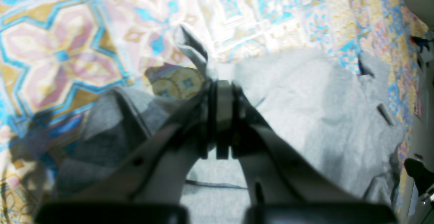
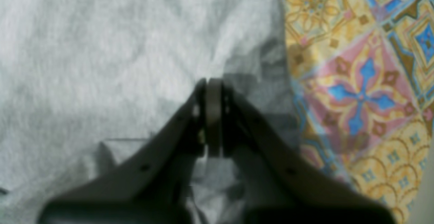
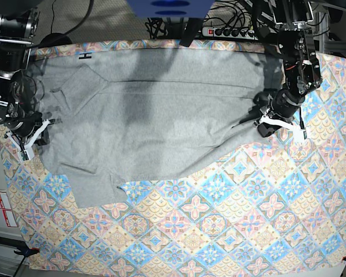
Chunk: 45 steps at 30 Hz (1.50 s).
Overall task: Fold the T-shirt properly
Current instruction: 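Grasp the hem corners with both grippers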
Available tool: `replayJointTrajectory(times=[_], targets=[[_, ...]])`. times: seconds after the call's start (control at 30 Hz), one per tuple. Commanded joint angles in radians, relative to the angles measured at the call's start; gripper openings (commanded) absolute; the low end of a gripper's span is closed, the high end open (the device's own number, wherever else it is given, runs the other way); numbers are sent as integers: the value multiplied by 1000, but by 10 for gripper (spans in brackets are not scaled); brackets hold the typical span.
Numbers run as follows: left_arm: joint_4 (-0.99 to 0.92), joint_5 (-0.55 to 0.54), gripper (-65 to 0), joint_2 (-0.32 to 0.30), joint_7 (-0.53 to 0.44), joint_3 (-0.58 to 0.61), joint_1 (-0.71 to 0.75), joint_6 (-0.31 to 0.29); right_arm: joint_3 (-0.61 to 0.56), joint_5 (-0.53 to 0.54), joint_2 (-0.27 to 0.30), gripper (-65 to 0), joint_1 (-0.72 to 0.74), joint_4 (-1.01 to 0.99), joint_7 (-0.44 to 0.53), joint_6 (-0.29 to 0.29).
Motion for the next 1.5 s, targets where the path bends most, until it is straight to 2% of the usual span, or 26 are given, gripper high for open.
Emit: replayJointTrajectory(times=[0.0, 0.1, 0.3, 0.47, 0.53, 0.73, 0.87, 1.0, 1.13, 1.3, 1.47], targets=[[21, -11, -650, -9, -15, -5, -4, -5, 10, 14, 21, -646, 26, 11, 24, 1], [21, -11, -650, -8, -15, -3, -4, -5, 6, 14, 21, -588, 43, -35, 24, 0], [21, -11, -650, -8, -15, -3, -4, -5, 2, 13, 20, -411, 222, -194, 18, -3], [20, -11, -650, -8, -15, -3, -4, -5, -4, 11, 20, -317, 337, -326, 23, -3], [20, -11, -650, -8, -15, -3, -4, -5, -40, 11, 20, -294, 373, -343, 27, -3], [20, -11, -650, -6, -15, -3, -4, -5, -175, 11, 20, -288, 390, -409, 150, -3], [20, -11, -650, -6, -22, -5, 9, -5, -233, 11, 20, -285, 428, -521, 207, -3], [20, -11, -650, -6, -22, -5, 10, -5, -234, 11, 18, -232, 436, -589, 265, -3], [20, -11, -650, -6, -22, -5, 10, -5, -236, 11, 18, -175, 436, -593, 270, -3], [20, -11, -650, -6, -22, -5, 10, -5, -236, 11, 18, -166, 436, -593, 274, -3], [20, -11, -650, -6, -22, -5, 10, -5, -234, 11, 18, -166, 434, -602, 357, -3]])
